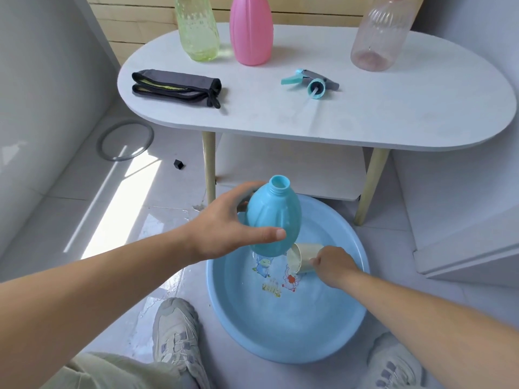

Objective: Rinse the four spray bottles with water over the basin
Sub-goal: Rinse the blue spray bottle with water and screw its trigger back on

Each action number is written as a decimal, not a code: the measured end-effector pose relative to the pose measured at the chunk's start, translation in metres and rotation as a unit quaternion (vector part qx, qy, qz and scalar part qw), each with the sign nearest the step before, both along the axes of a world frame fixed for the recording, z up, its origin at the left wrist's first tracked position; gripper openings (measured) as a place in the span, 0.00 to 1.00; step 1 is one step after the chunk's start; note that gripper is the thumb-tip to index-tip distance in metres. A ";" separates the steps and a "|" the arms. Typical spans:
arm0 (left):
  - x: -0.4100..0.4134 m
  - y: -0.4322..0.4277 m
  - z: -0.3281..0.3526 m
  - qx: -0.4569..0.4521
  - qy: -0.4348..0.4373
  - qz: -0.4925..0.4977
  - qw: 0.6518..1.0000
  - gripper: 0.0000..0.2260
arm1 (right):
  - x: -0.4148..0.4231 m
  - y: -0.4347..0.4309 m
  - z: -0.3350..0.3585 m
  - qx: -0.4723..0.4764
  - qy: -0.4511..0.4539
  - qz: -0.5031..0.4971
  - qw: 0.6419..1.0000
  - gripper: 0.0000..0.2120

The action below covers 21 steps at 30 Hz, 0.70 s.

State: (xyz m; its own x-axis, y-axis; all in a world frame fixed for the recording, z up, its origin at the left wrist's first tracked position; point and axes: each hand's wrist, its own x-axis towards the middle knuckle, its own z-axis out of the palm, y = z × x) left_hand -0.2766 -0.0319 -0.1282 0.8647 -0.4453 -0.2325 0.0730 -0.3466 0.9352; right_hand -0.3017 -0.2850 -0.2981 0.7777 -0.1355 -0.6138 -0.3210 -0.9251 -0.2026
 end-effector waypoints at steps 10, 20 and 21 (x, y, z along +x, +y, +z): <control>0.000 0.007 0.005 -0.008 -0.010 0.007 1.000 0.30 | -0.002 -0.011 0.018 0.204 0.017 -0.175 0.963 0.16; 0.006 0.013 0.019 -0.040 -0.044 0.038 0.998 0.33 | -0.009 -0.035 0.089 0.361 -0.041 -0.211 0.908 0.21; 0.007 0.015 0.020 -0.039 -0.046 0.043 0.997 0.34 | -0.010 -0.038 0.100 0.366 -0.051 -0.207 0.906 0.20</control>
State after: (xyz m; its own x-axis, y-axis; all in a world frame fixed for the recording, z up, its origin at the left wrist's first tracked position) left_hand -0.2700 -0.0172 -0.1079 0.9165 -0.3823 -0.1175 0.0112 -0.2691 0.9631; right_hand -0.3114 -0.3225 -0.1983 0.8111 -0.0133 -0.5847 -0.5544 -0.3360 -0.7614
